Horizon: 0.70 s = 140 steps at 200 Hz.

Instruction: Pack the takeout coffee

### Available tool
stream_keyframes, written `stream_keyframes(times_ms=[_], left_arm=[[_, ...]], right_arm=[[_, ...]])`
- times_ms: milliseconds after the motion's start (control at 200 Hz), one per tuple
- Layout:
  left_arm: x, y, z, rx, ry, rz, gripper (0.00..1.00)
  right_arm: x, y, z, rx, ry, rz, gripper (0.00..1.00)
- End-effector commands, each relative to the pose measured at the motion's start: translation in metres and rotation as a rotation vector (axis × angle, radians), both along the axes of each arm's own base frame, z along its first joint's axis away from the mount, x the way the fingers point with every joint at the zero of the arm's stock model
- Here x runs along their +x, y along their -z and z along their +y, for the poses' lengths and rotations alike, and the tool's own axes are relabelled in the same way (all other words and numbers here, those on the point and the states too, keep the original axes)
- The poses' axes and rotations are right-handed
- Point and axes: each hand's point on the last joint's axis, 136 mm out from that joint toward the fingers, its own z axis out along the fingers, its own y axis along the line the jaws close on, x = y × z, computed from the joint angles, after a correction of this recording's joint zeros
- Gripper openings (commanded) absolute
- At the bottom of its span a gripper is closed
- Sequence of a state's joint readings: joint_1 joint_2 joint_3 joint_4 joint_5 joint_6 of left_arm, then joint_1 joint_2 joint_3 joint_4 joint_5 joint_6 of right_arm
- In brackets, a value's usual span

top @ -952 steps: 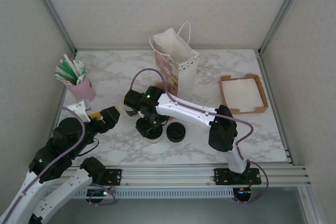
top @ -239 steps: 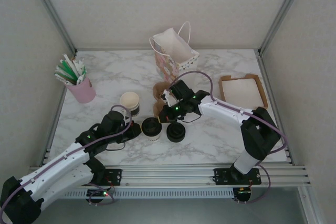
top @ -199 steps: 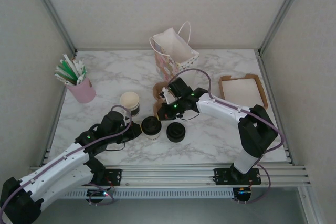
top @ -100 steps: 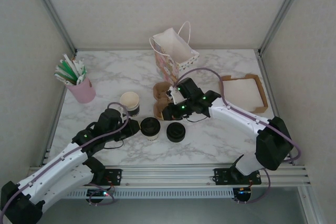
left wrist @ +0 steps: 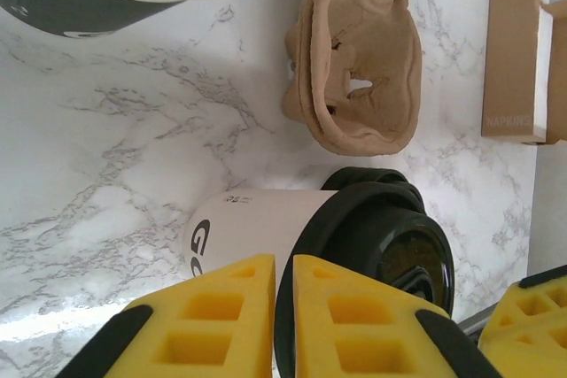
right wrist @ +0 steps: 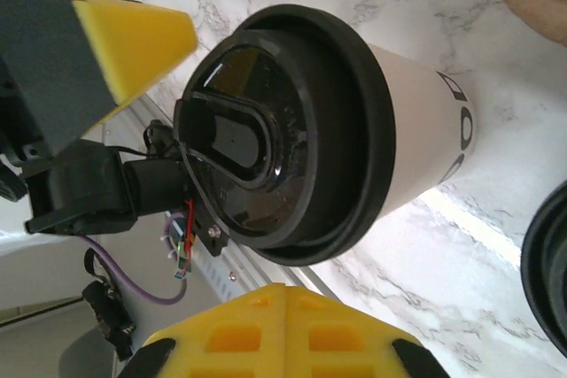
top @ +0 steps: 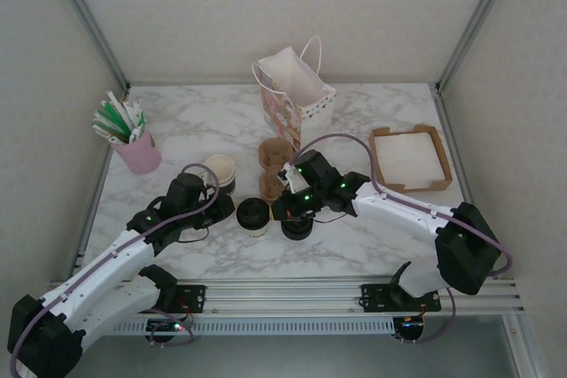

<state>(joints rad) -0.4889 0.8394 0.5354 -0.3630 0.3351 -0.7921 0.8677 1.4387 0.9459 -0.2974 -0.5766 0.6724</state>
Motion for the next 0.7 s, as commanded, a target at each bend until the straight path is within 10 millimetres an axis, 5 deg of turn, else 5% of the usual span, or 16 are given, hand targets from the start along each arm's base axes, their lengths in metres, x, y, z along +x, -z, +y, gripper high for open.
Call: stream_keyframes(times_ms=[0,696], left_arm=[[0.005,-0.011,-0.007,-0.026,0.036,-0.045,0.15],[-0.019,0.008,-0.003,-0.056,0.056,0.008,0.14]], right_arm=[[0.003,0.003,0.008,0.008,-0.002,0.011,0.04],[0.022,0.016,0.025,-0.049,-0.017,0.001,0.03]])
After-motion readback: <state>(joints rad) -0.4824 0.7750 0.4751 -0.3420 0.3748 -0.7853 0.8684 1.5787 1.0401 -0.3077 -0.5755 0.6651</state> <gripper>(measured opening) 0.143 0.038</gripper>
